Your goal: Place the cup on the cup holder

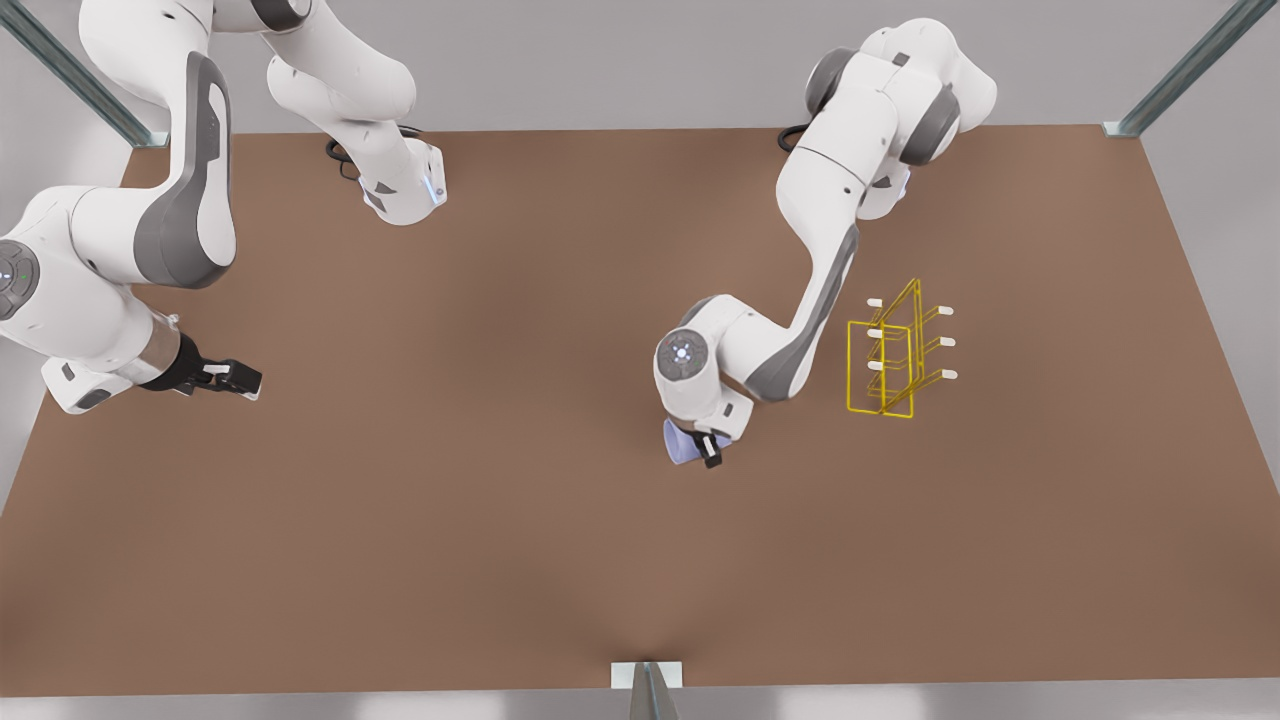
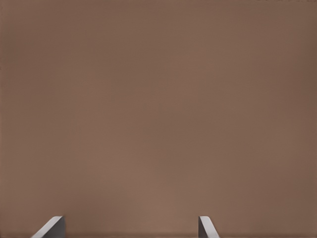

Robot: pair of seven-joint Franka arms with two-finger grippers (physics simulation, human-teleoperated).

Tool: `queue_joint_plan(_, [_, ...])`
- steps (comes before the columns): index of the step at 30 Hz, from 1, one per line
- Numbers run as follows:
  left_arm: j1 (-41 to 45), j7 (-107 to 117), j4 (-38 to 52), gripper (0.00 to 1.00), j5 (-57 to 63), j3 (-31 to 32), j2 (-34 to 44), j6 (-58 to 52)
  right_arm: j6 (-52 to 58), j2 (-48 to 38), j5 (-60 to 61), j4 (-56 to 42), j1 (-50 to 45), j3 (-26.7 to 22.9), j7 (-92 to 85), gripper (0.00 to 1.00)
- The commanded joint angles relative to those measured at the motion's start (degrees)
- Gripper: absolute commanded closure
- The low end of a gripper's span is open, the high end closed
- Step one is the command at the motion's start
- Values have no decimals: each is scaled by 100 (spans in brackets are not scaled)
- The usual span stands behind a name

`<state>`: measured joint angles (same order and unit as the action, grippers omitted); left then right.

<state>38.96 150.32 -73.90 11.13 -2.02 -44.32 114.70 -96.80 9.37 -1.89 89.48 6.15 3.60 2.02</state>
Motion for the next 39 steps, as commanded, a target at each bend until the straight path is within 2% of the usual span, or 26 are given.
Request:
queue_joint_plan(1, [32, -363, 78, 28, 943, 8, 81, -1291, 12, -6, 4, 0, 0, 0, -105, 0])
queue_joint_plan(4, [252, -521, 78, 28, 2015, 26, 239, -2626, 179, -6, 4, -9, -26, 0, -35, 0])
queue_joint_plan(13, [683, -750, -28, 28, 4126, 35, 20, -4974, 135, 21, 4, -18, 18, -8, -79, 0])
queue_joint_plan(18, [613, -829, -107, 26, 4442, -9, -51, -5036, 108, 170, 4, -229, 9, -8, -105, 0])
queue_joint_plan(23, [481, -723, -854, 26, 5092, -194, -42, -4992, 152, 170, -4, -255, 9, 0, -96, 0])
queue_joint_plan(28, [577, -592, -1258, 26, 5233, -194, -42, -5291, 170, 179, -4, -238, 9, -8, -88, 0])
queue_joint_plan(39, [533, 15, -2251, 26, 5400, -194, 11, -5194, 152, 205, 4, -255, -35, 36, -88, 0])
